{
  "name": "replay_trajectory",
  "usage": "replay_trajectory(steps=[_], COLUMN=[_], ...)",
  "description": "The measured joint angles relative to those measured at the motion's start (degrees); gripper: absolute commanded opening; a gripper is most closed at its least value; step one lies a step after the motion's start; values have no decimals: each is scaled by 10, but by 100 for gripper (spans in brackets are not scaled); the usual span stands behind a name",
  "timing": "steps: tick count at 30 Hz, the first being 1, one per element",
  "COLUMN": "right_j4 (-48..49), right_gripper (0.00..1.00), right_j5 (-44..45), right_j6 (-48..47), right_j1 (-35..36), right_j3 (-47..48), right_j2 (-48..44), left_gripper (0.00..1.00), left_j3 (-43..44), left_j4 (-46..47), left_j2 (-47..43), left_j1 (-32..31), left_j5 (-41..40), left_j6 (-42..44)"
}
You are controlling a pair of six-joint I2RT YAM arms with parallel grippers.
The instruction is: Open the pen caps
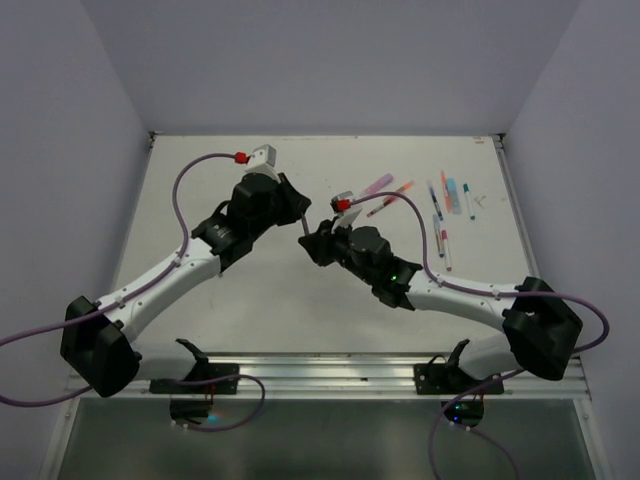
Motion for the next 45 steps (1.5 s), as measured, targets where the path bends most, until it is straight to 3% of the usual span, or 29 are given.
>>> replay_trajectory(steps=[28,36,40,45], right_j4=[171,-10,-34,-47], right_gripper=[0,0,0,0], right_j5=[3,-81,-84,-81], right_j6=[24,26,28,31], right_j1=[-12,52,48,46], right_j3=[-34,-111,-115,-99], right_j2=[43,105,103,83], left_gripper=[0,0,0,0], left_j3=[125,218,247,233], left_j4=[-104,148,193,176], left_j2=[58,50,39,29], left_j1=[45,116,113,122], left_j5=[47,-99,-107,-92], left_j6=[15,-5,0,18])
